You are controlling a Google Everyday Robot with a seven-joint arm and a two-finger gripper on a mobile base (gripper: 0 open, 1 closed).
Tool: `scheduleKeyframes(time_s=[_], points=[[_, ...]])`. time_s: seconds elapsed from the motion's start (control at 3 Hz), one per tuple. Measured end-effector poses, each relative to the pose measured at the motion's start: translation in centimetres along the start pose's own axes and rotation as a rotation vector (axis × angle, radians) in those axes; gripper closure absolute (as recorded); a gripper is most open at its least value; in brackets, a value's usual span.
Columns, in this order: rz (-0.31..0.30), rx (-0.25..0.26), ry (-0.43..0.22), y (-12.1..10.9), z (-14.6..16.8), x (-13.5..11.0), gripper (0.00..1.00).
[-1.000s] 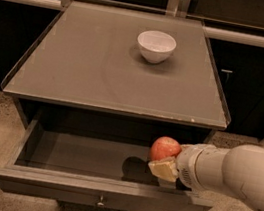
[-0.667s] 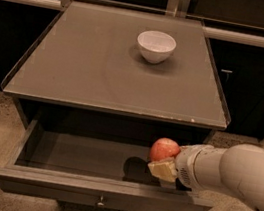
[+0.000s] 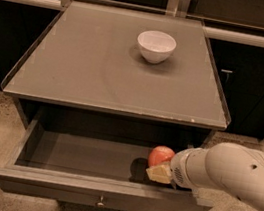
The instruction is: Place apple into top drawer
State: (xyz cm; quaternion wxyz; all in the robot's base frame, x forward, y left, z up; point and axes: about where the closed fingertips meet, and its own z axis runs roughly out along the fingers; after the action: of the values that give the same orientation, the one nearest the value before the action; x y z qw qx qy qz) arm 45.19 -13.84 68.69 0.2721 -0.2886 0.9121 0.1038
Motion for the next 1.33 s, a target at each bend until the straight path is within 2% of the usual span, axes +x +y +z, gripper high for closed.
scheduleKeyframes(time_s=[0.67,1.33], points=[[0.044,0.002,0.043,-1.1,3.1,0.8,1.00],[0.091,-0.020,0.073,-1.3,5.4,2.2,1.00]])
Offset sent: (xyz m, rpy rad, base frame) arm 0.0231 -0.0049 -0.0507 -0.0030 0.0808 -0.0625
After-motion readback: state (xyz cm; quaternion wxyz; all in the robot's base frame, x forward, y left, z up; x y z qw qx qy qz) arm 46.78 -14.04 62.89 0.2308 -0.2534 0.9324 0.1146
